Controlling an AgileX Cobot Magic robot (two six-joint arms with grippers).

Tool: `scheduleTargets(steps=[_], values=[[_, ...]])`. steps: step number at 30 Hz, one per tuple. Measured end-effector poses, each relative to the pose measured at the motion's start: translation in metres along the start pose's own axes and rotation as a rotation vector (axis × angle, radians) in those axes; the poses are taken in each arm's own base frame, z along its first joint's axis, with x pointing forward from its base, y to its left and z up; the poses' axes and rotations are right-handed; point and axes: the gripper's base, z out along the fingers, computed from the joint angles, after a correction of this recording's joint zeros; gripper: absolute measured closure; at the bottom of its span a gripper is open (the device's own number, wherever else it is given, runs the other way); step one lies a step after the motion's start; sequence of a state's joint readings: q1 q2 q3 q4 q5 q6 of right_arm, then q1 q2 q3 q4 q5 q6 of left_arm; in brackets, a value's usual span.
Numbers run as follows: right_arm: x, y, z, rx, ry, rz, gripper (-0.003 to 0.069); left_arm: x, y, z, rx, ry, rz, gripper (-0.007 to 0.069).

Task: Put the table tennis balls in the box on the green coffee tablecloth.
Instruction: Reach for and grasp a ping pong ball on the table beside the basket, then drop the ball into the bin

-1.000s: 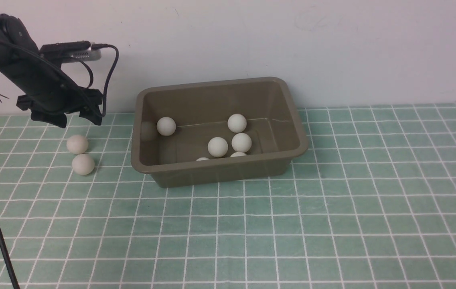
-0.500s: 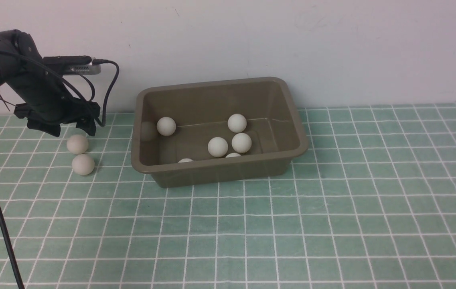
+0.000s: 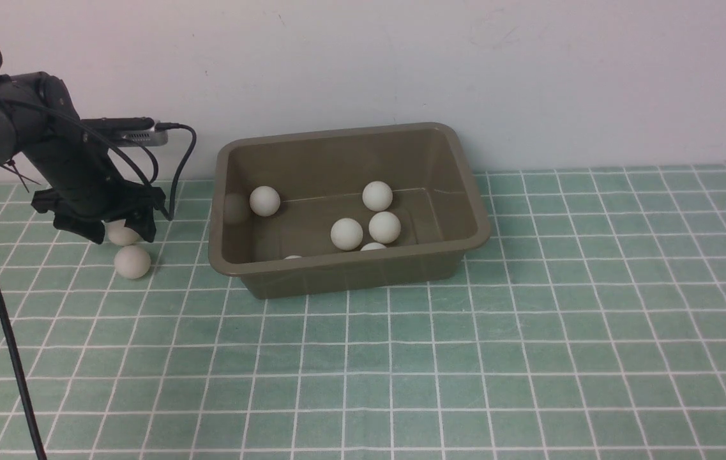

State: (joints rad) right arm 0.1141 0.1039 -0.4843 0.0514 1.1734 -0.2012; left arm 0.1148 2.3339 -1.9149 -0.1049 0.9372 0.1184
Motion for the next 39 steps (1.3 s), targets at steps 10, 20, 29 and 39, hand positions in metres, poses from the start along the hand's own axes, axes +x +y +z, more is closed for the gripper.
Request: scheduleTargets(steps=[10, 20, 29, 39], values=[[0.000, 0.000, 0.000, 0.000, 0.000, 0.000, 0.0675, 0.000, 0.000, 0.000, -0.004, 0.001, 0.003, 0.0282], [0.000, 0.000, 0.000, 0.000, 0.000, 0.000, 0.0675, -0.010, -0.005, -0.067, -0.003, -0.060, 0.017, 0.0282], [0.000, 0.000, 0.000, 0.001, -0.001, 0.000, 0.0675, -0.005, -0.074, -0.136, 0.246, -0.062, 0.148, 0.0282], [0.000, 0.000, 0.000, 0.001, -0.002, -0.001, 0.0675, 0.007, -0.186, -0.074, 0.343, -0.058, 0.492, 0.0258]])
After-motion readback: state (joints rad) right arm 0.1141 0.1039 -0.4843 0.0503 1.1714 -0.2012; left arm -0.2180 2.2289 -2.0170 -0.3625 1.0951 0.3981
